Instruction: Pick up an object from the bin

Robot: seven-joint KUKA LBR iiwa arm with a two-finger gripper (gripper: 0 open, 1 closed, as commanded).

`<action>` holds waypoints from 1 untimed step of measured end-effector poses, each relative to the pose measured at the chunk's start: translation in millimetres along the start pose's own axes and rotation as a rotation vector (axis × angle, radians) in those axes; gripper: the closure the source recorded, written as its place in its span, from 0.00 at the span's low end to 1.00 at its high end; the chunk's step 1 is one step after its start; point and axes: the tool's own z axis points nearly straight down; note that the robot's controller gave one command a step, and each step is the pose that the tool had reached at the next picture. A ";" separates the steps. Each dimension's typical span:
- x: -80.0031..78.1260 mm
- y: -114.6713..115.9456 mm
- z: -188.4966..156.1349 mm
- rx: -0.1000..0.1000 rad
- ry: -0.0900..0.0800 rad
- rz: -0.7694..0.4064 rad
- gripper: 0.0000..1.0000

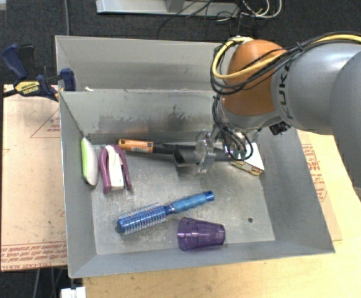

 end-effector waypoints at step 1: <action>-8.9 13.2 38.8 -0.002 -0.003 0.006 1.00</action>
Offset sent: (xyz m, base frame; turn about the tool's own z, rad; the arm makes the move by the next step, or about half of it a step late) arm 0.0115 0.0182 0.0175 -0.0071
